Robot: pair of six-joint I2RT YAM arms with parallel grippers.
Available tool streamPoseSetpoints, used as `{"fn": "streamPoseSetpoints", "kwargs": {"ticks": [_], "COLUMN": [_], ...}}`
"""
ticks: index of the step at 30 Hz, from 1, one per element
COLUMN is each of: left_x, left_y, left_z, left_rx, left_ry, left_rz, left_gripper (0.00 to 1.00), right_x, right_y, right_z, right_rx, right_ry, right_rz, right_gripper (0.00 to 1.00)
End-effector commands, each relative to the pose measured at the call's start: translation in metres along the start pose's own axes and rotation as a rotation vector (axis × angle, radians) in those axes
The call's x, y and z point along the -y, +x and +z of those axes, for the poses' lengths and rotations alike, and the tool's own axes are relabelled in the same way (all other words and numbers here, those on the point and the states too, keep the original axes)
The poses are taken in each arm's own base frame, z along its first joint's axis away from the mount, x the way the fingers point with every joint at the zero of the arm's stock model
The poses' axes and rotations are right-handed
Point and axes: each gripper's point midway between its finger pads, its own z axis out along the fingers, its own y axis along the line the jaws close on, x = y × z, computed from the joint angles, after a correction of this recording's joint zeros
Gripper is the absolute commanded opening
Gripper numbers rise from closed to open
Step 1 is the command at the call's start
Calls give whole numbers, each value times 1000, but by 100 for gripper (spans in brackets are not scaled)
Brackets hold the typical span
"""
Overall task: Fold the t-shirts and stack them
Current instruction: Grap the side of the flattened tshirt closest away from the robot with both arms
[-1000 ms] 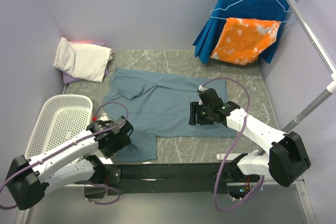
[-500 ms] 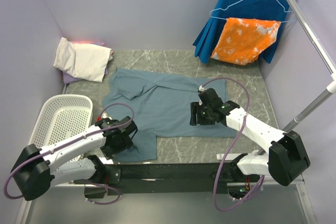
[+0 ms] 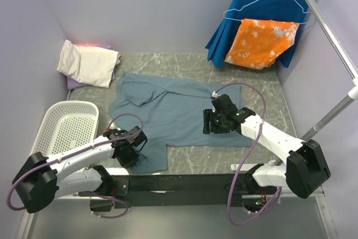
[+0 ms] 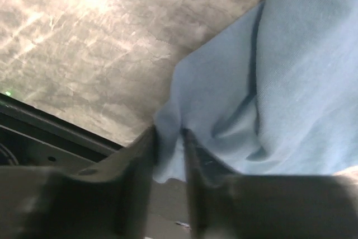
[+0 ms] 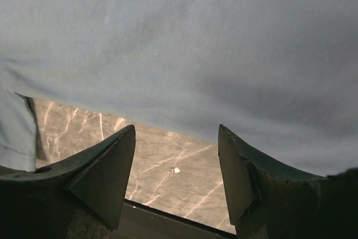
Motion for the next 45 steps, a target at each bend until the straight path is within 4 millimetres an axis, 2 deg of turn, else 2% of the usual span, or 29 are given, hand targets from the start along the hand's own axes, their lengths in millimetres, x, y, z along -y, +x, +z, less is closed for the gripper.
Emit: {"fn": "streamPoseSetpoints", "kwargs": {"ticks": [1, 2, 3, 4, 6, 7, 8, 9, 10, 13, 15, 18, 21, 25, 28, 33, 36, 38, 45], "left_x": [2, 3, 3, 11, 8, 20, 16, 19, 27, 22, 20, 21, 26, 39, 48, 55, 56, 55, 54], "left_y": [-1, -5, -8, -13, -23, -30, -33, -37, -43, -51, -53, -51, -53, -62, -65, -72, -75, -75, -70], "left_z": [-8, -11, -15, -27, -41, -59, -67, -77, -94, -120, -127, -129, -139, -154, -152, -156, -159, -159, -152], "left_rx": [4, 18, 31, 45, 83, 98, 107, 117, 128, 149, 158, 143, 148, 191, 211, 257, 274, 275, 261], "left_ry": [28, 31, 34, 62, 45, 87, 70, 86, 126, 137, 154, 175, 200, 256, 271, 320, 344, 345, 346], "left_rz": [-35, -33, -30, -20, -6, -9, 8, 9, 2, 11, 15, 12, 31, 102, 159, 190, 198, 210, 222], "left_gripper": [10, 1, 1, 1, 1, 1, 1, 1, 1, 1, 1, 1, 1, 1, 1, 1, 1, 1, 1], "right_x": [-3, 1, 6, 14, 23, 28, 34, 36, 37, 46, 51, 56, 67, 89, 97, 94, 92, 90, 94], "right_y": [-19, -18, -18, -18, -18, -16, -17, -14, -15, -9, -2, 2, 2, 14, 23, 39, 40, 38, 53], "right_z": [-7, -7, -5, -4, -3, -3, -3, -2, -2, 0, -1, -6, -16, -25, -24, -18, -15, -13, 4], "right_rx": [52, 54, 52, 53, 50, 43, 45, 40, 44, 47, 54, 93, 154, 155, 141, 119, 139, 159, 159], "right_ry": [23, 42, 69, 116, 165, 189, 205, 212, 211, 227, 217, 208, 256, 400, 449, 434, 408, 385, 384], "right_rz": [7, 15, 29, 50, 89, 120, 150, 170, 203, 292, 380, 494, 573, 653, 712, 801, 844, 863, 921], "right_gripper": [67, 67, 67, 66, 66, 66, 66, 66, 66, 66, 66, 66, 65, 75, 77, 77, 77, 76, 75]}}
